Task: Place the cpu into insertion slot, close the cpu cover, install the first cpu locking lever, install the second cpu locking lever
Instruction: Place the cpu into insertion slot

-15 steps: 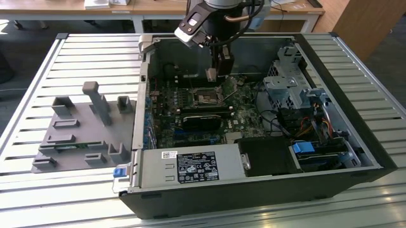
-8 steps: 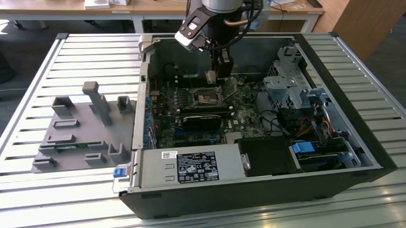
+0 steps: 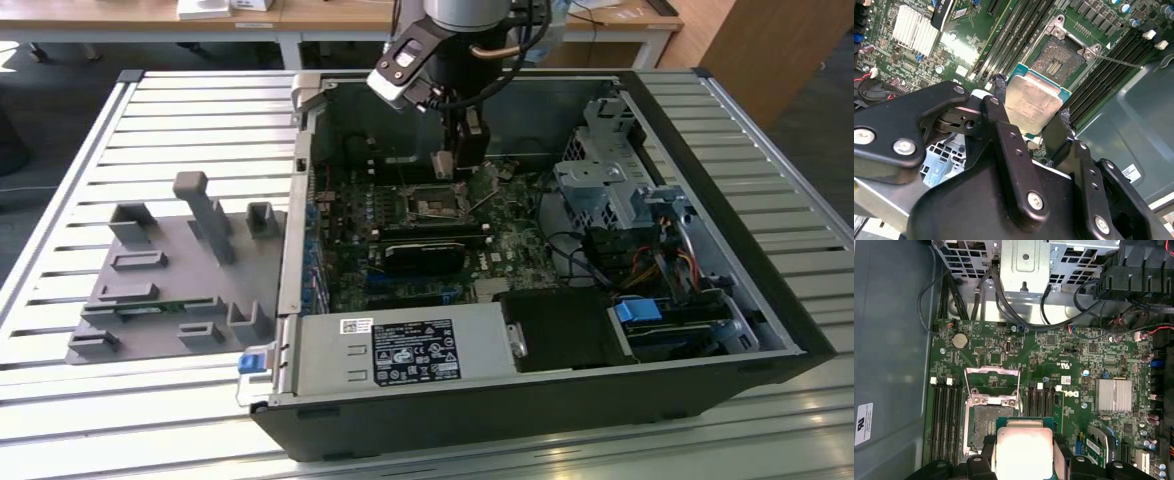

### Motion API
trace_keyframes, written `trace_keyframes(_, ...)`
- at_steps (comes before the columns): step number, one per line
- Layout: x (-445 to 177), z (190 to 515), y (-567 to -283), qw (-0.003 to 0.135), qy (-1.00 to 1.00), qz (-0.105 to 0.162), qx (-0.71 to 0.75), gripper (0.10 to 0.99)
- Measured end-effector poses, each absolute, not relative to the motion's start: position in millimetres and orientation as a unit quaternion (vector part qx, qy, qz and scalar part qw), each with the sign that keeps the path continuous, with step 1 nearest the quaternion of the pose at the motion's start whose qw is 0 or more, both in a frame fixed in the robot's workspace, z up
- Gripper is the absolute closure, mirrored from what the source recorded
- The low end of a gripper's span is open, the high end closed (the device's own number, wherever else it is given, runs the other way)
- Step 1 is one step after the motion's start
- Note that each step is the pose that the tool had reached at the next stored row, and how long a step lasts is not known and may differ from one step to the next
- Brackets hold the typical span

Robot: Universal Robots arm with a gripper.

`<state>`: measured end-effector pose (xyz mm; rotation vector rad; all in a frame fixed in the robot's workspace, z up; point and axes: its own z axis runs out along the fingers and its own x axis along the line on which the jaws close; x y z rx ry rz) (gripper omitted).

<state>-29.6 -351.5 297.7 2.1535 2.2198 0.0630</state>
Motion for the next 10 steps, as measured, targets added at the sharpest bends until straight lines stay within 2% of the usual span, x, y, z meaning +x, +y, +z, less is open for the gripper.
trace_keyframes(10, -30.6, 289.5, -350.9, 0.024, 0.717, 0.02, 0.696, 0.549)
